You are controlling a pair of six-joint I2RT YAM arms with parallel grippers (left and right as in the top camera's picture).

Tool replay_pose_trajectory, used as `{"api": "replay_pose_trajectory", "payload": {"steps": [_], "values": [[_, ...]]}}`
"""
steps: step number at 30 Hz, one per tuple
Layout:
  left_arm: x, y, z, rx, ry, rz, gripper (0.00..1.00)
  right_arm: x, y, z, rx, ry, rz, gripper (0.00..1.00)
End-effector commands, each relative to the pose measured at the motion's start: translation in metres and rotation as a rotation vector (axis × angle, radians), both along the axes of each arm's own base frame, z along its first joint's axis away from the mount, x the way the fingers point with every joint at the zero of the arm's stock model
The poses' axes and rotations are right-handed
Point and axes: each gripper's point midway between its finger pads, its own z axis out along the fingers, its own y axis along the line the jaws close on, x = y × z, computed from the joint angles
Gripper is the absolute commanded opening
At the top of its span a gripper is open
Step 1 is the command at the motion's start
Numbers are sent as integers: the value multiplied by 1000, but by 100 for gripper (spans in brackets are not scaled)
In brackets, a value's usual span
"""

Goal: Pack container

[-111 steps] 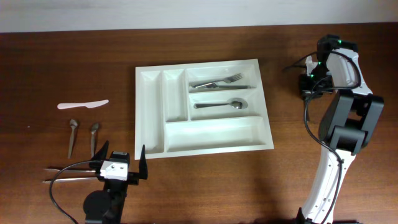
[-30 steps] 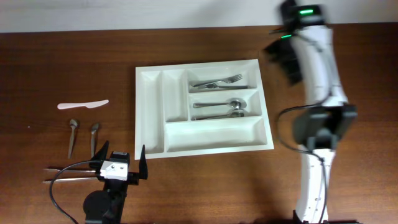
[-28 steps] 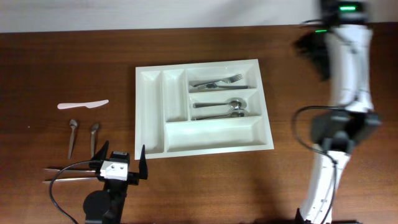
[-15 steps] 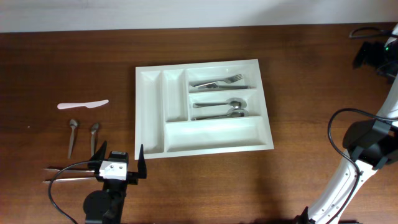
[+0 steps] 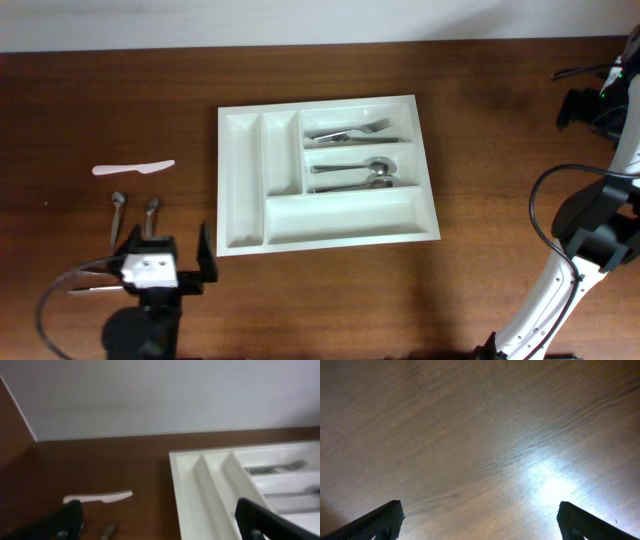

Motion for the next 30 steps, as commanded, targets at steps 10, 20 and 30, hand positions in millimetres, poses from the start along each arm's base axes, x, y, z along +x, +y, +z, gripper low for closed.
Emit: {"api": "replay_pose_trajectory", "payload": {"steps": [10,20,30], "values": [[26,48,60,-376,178,353,99,-4,-8,-3,-25,16,-33,99],[-22,99,-55,-873,502,1158,99,-4,-8,-3,-25,16,-33,99],[-27,124,-93,-905,622,1348,99,-4,-8,-3,-25,17,-33,99]]}}
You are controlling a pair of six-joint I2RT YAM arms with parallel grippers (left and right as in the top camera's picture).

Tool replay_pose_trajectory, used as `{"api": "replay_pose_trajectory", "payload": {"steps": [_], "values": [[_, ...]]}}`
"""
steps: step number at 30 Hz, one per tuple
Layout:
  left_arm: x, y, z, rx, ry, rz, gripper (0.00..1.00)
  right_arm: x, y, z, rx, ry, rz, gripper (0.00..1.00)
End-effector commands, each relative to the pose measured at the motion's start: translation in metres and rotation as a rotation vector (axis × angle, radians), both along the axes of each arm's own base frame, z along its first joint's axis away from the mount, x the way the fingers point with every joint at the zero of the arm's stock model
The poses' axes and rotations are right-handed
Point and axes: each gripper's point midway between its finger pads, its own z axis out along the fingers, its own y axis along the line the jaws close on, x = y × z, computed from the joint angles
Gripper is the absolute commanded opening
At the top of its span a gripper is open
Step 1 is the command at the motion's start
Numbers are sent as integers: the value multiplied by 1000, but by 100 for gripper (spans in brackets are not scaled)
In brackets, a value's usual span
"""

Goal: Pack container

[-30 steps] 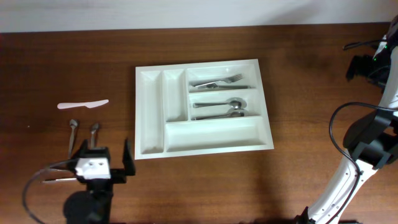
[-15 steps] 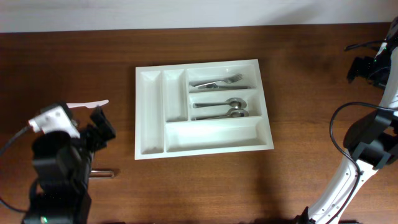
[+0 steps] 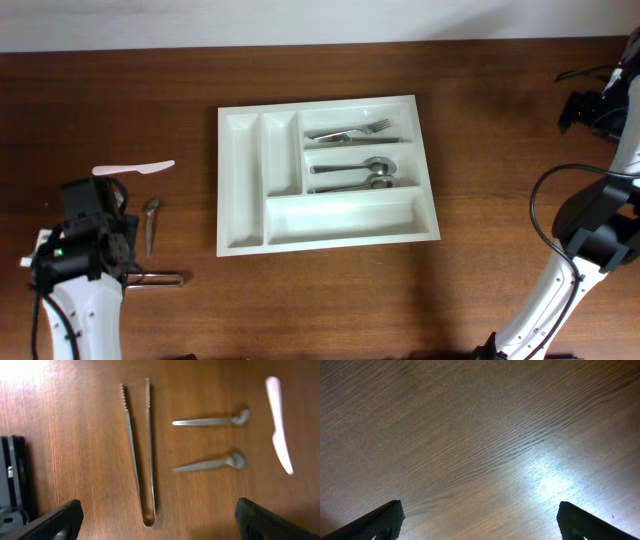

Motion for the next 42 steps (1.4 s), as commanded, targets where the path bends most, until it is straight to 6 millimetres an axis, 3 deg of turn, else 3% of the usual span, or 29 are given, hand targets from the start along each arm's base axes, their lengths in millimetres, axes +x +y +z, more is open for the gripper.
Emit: {"api": "replay_pose_trajectory", "payload": {"steps": [1,9,13,19,28,35,42], "values": [[1,5,-12,-41,22,83,99,-2,-5,-3,-11,11,-15,99],[4,17,-58,-112,181,136,99,-2,-5,-3,-11,11,-15,99],[14,7,-86,-215,227,131,99,-2,-5,-3,-11,11,-15,99],[2,-2,-116,-298,364,145,99,-2,-5,-3,-11,11,-15,99],[18,-2,-137,-310,308,79,99,-2,-5,-3,-11,11,-15,99],[1,-10,-159,-323,329,79,99,-2,-5,-3,-11,11,-15,99],[-1,-10,-162,-317,332,78,99,-2,-5,-3,-11,11,-15,99]]}}
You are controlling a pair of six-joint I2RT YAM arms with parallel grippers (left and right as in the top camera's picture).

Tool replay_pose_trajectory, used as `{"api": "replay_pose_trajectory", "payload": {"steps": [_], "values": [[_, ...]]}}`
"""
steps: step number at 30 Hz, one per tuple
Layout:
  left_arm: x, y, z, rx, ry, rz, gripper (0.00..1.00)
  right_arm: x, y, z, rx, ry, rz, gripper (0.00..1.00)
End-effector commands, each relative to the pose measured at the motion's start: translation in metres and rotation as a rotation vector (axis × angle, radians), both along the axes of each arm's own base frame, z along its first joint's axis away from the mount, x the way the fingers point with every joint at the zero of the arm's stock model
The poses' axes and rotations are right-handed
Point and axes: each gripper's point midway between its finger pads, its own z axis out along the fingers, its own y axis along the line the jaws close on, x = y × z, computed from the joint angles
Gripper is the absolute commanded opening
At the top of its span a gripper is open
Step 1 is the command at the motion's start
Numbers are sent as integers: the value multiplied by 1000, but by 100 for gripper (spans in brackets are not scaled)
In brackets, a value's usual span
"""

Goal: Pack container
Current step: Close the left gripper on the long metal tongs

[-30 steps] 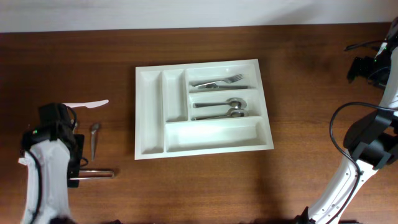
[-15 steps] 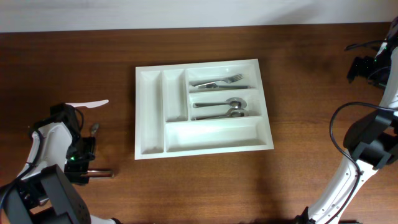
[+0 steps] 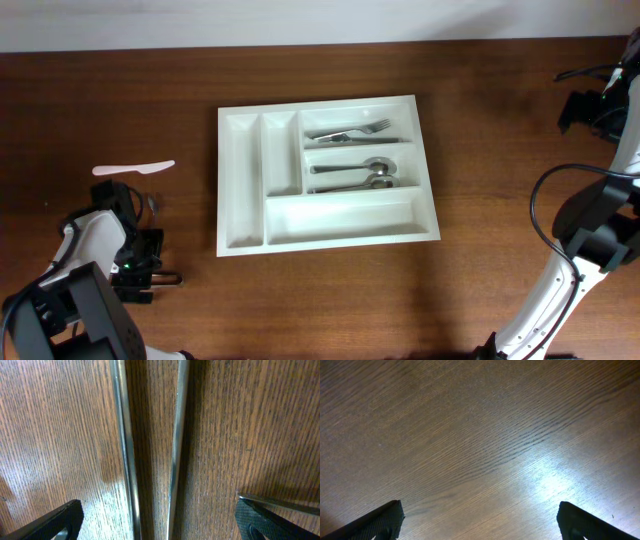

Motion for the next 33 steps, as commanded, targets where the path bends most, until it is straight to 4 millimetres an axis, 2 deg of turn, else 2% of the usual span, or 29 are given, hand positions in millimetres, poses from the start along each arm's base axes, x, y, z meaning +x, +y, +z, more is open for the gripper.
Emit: {"api": "replay_pose_trajectory", "payload": {"steps": [1,5,11,17,25,30,33], "values": [[-7,-1,-6,-6,13,-4,99,-2,-5,-3,-11,11,-15,99],[-5,-5,-18,-23,-22,-20,99,-2,-5,-3,-11,11,-15,99],[-18,-17,-37,-57,-27,-16,99,-2,-5,-3,-11,11,-15,99],[-32,-23,-43,-76,7,-15,99,-2,-5,-3,-11,11,-15,99],[-59,-42,-51,-144,66,-5,100,-2,-5,-3,-11,11,-15,99],[-80,-50,-57,-156,114,18,92,-2,-5,-3,-11,11,-15,99],[-84,-49,-58,-147,126,25,92,-2,-5,-3,-11,11,-15,99]]}}
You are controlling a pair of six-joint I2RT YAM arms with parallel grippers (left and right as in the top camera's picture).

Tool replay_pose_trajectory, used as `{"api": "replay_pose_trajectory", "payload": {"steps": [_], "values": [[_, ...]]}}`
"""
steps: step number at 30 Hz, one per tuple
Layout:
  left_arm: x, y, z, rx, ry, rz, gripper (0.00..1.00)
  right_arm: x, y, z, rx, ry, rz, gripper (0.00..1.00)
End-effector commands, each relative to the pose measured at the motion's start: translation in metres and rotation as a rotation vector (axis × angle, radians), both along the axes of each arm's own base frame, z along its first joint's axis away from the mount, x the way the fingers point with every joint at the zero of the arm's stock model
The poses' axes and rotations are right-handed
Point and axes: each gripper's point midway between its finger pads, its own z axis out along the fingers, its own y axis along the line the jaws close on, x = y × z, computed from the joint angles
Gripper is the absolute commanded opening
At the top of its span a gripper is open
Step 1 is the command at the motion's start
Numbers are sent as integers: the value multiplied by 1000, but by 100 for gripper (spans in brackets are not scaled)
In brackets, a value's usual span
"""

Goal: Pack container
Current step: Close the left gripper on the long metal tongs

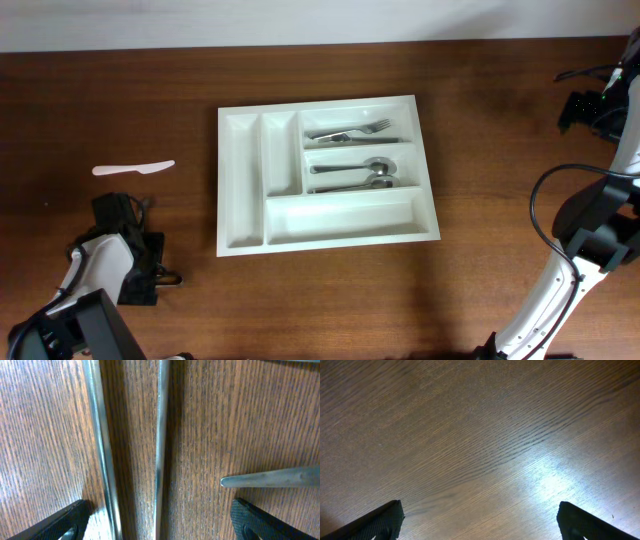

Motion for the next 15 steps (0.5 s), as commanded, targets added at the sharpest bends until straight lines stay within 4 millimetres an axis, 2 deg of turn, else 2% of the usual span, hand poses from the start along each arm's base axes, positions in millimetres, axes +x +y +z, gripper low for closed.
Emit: {"api": "replay_pose_trajectory", "payload": {"steps": [1,3,5,9,12,15], "values": [[-82,-44,-43,-172,263,23,92,-2,-5,-3,-11,11,-15,99],[-83,-43,-42,-167,268,22,78,-2,-5,-3,-11,11,-15,99],[-83,-44,-42,-171,269,23,56,-2,-5,-3,-11,11,-15,99],[-83,-44,-42,-173,269,23,41,-2,-5,-3,-11,11,-15,100],[-83,-44,-42,-173,270,23,34,-2,-5,-3,-11,11,-15,99],[-84,-45,-42,-178,271,22,18,-2,-5,-3,-11,11,-15,99]]}}
